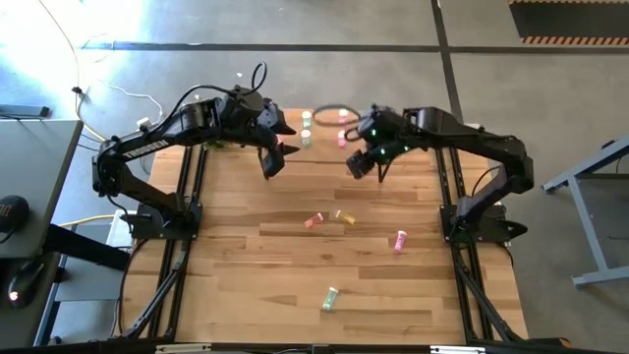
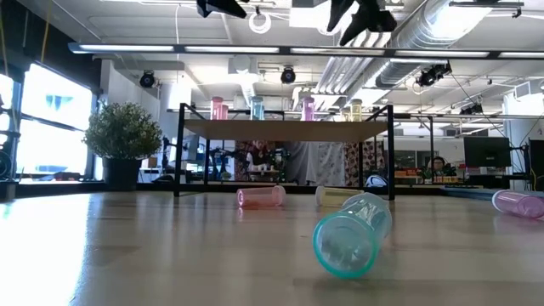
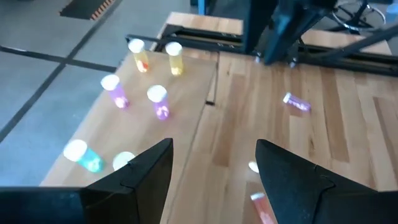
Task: Pick and place medicine bottles onto shelf by color
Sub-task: Put the purple pill bottle on the shelf aligned with the other purple pill bottles
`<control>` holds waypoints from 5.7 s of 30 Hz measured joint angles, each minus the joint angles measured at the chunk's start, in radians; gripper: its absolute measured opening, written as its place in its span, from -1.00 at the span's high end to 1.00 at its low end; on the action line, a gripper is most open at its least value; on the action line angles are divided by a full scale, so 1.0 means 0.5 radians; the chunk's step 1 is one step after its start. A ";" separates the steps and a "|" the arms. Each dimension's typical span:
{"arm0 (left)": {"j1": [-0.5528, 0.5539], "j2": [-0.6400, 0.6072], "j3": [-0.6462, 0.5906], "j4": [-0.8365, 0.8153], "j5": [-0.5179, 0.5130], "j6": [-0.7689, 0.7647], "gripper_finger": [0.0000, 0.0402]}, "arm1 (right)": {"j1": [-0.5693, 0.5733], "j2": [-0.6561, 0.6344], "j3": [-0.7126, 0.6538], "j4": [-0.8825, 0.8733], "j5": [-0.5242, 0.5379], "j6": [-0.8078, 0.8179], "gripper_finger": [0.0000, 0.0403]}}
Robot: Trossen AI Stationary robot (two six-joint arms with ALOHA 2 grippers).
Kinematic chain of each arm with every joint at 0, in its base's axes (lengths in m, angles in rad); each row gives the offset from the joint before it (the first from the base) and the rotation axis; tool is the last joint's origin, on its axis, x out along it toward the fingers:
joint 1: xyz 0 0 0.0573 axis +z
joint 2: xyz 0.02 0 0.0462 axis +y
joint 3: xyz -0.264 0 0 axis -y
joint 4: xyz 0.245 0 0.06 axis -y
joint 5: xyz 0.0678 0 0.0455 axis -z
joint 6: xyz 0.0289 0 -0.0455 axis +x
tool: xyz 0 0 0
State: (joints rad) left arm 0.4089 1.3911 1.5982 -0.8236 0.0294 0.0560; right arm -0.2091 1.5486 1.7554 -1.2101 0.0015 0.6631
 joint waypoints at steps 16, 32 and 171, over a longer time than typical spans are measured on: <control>-0.419 -0.002 0.000 -0.283 -0.148 -0.489 -0.10 | 0.715 -0.005 -0.446 -0.114 -0.033 0.526 0.16; -0.863 0.004 0.000 -0.364 -0.412 -1.003 -0.10 | 1.304 -0.021 -0.984 -0.074 -0.060 1.336 0.16; -0.511 0.549 0.001 0.284 0.482 -1.034 -0.10 | 0.796 -0.272 -1.183 1.679 0.288 -0.177 0.64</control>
State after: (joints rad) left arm 0.1535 1.6657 1.5986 -0.6813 0.2704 -0.4607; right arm 0.1887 1.4128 1.1637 -0.3707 0.1453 0.5747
